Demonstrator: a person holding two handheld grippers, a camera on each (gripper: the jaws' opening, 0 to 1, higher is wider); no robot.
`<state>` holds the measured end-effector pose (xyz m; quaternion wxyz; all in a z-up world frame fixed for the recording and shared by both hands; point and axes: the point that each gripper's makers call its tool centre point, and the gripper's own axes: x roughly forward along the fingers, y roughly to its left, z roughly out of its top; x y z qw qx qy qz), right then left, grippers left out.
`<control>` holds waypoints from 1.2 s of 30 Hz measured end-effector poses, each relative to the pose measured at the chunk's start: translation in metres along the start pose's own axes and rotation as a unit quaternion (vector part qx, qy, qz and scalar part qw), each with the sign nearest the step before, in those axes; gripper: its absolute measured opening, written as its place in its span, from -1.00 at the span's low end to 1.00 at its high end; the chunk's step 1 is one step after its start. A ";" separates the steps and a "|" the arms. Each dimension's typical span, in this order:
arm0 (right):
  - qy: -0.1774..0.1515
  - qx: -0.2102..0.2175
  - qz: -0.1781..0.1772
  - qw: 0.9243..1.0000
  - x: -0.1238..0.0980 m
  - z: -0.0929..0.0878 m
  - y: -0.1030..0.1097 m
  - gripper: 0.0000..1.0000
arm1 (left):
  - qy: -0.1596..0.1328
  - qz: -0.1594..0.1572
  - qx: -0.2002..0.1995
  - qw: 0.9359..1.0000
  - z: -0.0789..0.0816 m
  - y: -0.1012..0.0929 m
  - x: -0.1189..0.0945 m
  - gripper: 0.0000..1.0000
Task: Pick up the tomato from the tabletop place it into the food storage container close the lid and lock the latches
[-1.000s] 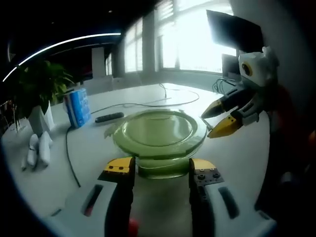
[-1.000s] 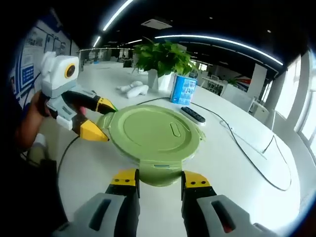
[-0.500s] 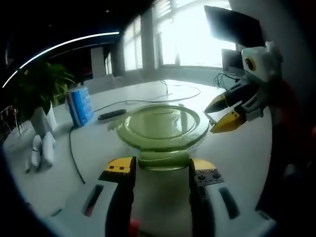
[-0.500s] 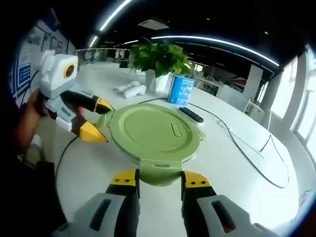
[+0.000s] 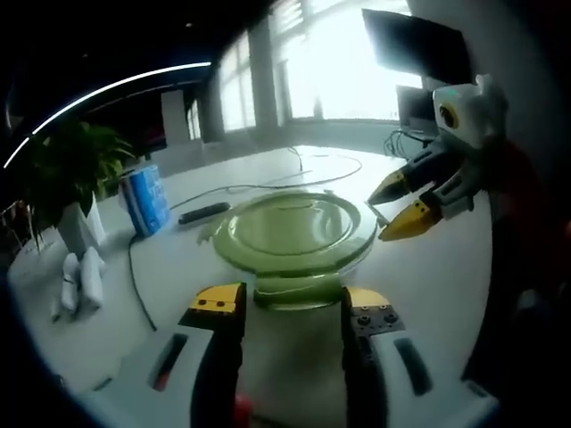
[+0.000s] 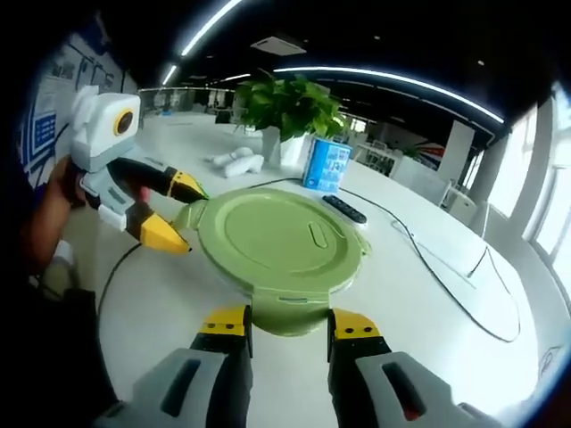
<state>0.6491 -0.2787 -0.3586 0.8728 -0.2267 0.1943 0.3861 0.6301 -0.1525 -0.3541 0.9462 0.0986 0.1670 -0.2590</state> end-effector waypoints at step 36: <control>-0.014 0.005 0.003 1.000 -0.001 0.001 0.000 -0.44 | -0.002 0.001 0.004 1.000 -0.001 -0.003 -0.001 -0.45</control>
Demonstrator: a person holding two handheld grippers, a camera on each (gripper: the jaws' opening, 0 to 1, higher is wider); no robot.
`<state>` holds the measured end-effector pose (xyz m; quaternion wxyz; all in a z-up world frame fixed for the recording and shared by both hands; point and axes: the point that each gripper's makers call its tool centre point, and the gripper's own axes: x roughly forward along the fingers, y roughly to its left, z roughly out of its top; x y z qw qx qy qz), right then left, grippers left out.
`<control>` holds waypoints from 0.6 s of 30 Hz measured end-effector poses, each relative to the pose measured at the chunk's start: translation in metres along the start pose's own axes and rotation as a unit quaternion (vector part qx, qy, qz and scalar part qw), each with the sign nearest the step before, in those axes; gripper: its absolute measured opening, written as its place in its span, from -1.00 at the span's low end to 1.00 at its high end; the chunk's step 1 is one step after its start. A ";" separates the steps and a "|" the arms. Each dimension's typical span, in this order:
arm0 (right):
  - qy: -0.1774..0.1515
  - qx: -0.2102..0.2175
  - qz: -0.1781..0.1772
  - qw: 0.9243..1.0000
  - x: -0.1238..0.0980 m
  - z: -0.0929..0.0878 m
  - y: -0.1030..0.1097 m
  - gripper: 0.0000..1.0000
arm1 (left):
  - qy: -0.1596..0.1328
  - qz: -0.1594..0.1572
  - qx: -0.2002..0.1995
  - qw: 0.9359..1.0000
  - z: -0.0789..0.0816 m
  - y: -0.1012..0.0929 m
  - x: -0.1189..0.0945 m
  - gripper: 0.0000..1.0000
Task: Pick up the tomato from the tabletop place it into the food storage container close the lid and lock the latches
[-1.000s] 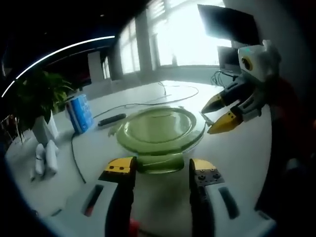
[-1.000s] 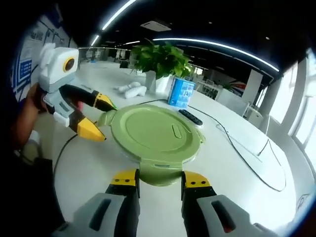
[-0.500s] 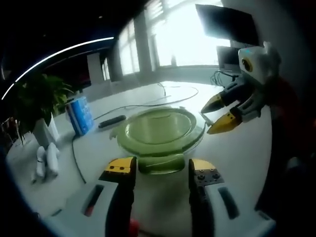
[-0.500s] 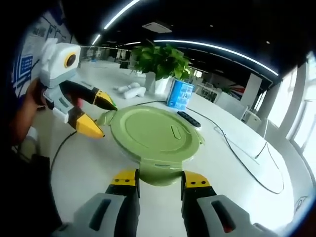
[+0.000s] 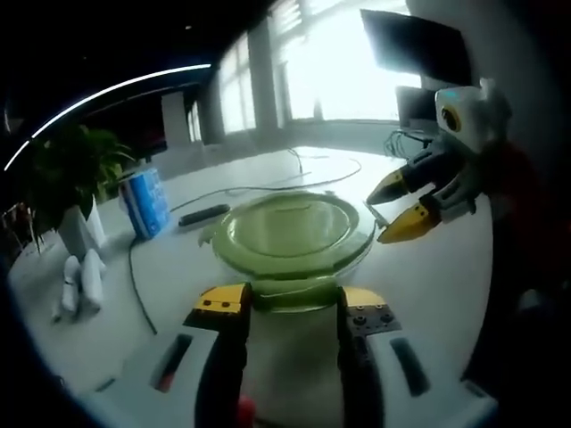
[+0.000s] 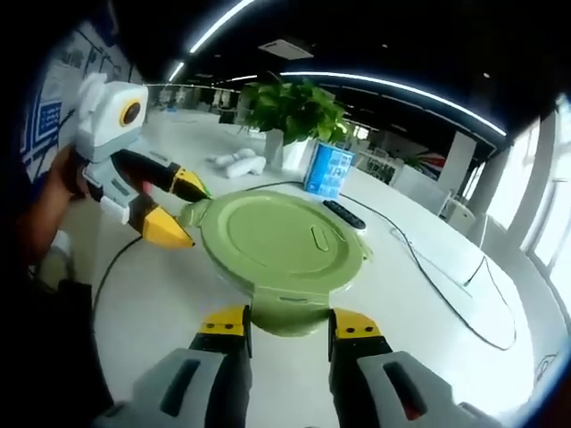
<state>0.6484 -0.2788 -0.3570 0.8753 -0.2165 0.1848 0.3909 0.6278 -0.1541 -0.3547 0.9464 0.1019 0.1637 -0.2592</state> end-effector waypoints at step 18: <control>0.024 0.017 -0.004 1.000 -0.004 0.003 -0.003 -0.47 | -0.187 -0.051 -0.107 0.975 -0.008 0.020 -0.012 -0.18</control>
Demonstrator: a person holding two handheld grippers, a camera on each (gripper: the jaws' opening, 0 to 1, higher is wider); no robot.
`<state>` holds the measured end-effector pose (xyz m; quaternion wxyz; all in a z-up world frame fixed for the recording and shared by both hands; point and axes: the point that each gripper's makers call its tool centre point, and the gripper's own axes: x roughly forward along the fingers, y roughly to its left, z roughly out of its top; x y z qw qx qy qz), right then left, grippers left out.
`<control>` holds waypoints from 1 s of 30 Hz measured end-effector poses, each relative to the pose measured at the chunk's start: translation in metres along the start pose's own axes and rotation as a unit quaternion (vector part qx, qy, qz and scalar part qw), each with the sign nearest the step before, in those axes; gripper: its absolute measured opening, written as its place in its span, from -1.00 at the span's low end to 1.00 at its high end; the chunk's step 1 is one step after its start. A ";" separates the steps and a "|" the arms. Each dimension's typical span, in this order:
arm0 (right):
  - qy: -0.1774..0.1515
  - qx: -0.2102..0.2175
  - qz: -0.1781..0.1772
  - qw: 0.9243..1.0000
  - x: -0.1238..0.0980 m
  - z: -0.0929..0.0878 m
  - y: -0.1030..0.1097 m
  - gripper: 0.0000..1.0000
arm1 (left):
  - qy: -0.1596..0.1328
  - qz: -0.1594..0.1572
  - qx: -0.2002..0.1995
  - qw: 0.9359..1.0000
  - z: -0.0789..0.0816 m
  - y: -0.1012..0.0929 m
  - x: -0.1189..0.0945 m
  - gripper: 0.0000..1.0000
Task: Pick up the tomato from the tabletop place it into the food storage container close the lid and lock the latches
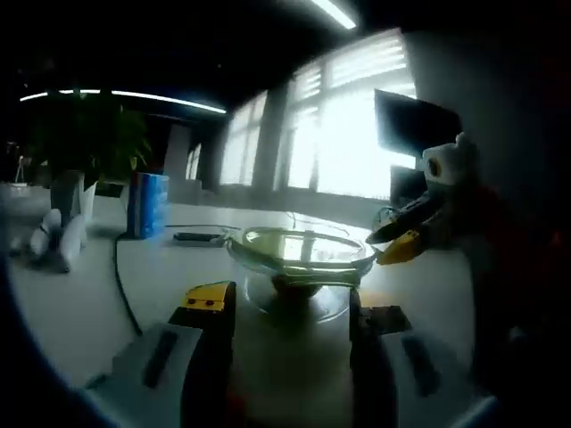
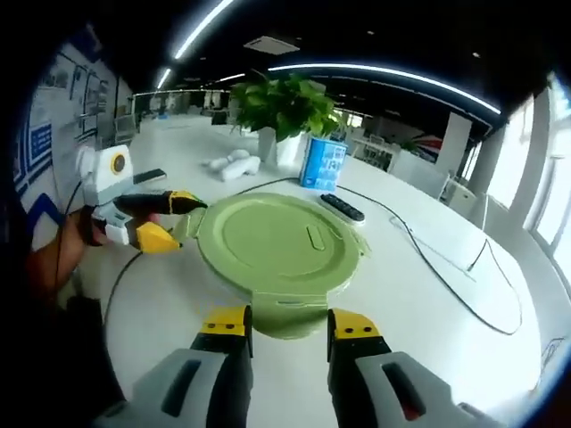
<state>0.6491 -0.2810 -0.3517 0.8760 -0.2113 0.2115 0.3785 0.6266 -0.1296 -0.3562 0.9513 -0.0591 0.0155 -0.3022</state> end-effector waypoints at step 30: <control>0.053 -0.003 0.098 0.994 0.017 -0.004 -0.002 -0.39 | -0.012 -0.065 -0.001 0.998 0.002 -0.014 -0.004 -0.28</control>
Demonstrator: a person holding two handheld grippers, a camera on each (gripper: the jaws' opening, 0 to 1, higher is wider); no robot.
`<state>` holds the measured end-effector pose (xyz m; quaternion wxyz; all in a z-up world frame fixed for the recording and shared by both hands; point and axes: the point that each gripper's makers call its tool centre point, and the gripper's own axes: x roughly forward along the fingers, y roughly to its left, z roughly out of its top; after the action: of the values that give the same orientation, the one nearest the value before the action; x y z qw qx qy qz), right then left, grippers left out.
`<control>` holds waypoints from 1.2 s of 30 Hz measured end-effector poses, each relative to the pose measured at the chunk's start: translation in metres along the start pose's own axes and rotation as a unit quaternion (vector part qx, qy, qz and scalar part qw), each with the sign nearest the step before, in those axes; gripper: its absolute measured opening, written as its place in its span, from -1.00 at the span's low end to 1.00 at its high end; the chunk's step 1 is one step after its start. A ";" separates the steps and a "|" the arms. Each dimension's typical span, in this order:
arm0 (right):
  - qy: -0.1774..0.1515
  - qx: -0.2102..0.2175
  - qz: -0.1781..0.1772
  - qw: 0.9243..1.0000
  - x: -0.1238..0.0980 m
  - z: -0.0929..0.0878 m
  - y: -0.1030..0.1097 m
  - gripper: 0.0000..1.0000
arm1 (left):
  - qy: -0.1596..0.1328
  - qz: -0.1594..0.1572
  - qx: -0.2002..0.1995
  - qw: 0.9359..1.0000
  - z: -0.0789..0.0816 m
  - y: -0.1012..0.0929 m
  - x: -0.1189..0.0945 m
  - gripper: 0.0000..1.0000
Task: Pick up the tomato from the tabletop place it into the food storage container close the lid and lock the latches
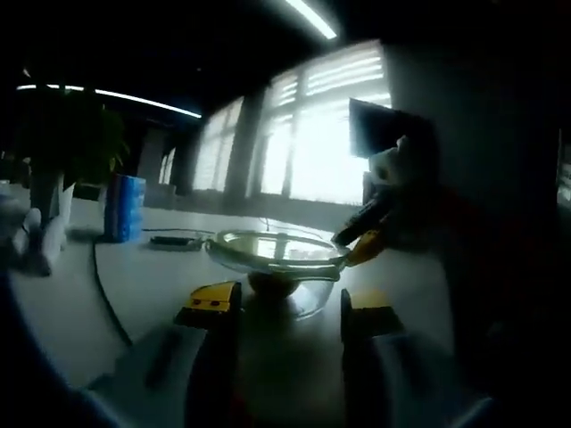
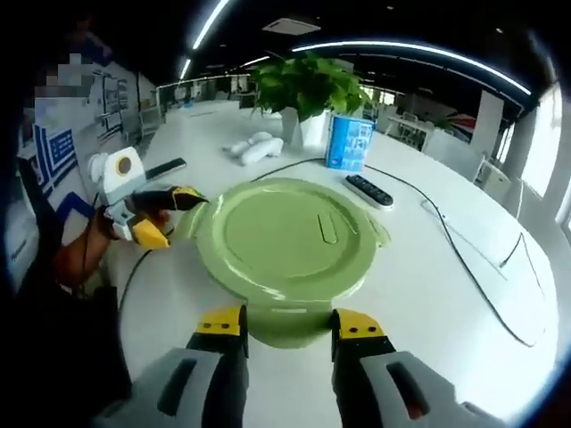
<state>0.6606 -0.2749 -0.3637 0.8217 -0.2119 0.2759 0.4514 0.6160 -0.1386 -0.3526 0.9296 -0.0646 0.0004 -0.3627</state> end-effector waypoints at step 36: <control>0.005 0.023 -0.030 0.999 -0.005 0.001 0.013 -0.40 | -0.006 0.003 -0.014 1.000 0.002 0.004 -0.002 -0.32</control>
<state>0.6476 -0.2712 -0.3609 0.8383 -0.2035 0.2837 0.4187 0.6169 -0.1341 -0.3514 0.9296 -0.0799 0.0004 -0.3599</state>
